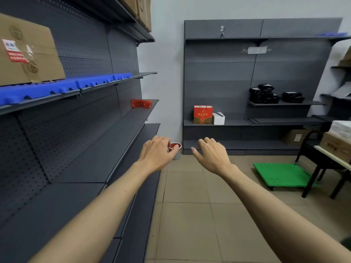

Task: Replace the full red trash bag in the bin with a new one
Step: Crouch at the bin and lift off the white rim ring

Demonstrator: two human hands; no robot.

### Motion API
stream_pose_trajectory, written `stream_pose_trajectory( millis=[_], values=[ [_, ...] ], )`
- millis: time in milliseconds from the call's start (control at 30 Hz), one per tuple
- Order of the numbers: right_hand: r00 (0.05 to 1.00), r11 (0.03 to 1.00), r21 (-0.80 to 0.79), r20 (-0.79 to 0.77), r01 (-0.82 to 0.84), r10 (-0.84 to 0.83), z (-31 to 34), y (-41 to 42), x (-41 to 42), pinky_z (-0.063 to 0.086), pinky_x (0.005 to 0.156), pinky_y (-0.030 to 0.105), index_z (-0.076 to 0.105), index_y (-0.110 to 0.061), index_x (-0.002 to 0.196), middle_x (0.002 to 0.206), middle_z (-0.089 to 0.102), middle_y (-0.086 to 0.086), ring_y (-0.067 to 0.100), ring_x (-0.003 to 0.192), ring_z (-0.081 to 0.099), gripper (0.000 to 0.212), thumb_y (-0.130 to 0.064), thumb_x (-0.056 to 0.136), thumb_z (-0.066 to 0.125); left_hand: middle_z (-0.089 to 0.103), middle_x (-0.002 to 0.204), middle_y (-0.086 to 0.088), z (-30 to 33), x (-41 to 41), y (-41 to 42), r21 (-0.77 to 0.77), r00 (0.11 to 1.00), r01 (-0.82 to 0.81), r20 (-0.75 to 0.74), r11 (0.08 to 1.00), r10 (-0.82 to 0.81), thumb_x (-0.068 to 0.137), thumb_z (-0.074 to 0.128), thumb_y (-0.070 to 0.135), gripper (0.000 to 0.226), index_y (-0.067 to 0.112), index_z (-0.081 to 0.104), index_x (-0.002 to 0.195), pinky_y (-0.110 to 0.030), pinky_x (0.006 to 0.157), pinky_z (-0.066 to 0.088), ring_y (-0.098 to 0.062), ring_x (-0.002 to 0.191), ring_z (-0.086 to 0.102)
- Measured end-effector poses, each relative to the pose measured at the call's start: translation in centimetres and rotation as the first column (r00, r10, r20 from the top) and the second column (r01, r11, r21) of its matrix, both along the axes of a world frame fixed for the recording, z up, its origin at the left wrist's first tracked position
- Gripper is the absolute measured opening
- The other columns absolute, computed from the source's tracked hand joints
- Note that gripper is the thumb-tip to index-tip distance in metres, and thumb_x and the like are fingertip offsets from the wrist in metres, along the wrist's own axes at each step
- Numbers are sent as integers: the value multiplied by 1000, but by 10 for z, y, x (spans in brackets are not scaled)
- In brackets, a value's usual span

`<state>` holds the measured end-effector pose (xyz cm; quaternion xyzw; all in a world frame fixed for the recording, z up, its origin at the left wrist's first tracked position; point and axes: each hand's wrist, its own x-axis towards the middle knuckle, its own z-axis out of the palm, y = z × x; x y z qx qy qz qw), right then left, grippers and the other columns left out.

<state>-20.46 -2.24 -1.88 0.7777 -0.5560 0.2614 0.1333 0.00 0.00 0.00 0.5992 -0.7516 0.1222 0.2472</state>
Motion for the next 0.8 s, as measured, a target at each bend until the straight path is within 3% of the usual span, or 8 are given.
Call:
stream_pose_trajectory(
  millis=[433, 800],
  values=[
    [1000, 1000, -13, -13, -2, 2, 4, -146, -11, 33, 64, 29, 55, -11, 86, 82, 52, 2, 20, 77, 48, 38, -44, 96, 39, 63, 104, 0, -5, -9, -146, 36, 997, -44, 63, 998, 42, 96, 39, 52, 43, 15, 57, 105, -37, 80, 47, -20, 96, 55],
    [999, 999, 5, -37, -38, 38, -8, -292, -27, 31, 66, 28, 57, -10, 92, 87, 56, 4, 17, 76, 42, 38, -44, 97, 39, 62, 103, -1, -11, -23, -279, 18, 996, -69, 65, 997, 68, 97, 39, 49, 41, 13, 57, 105, -37, 78, 46, -21, 94, 55]
  ],
)
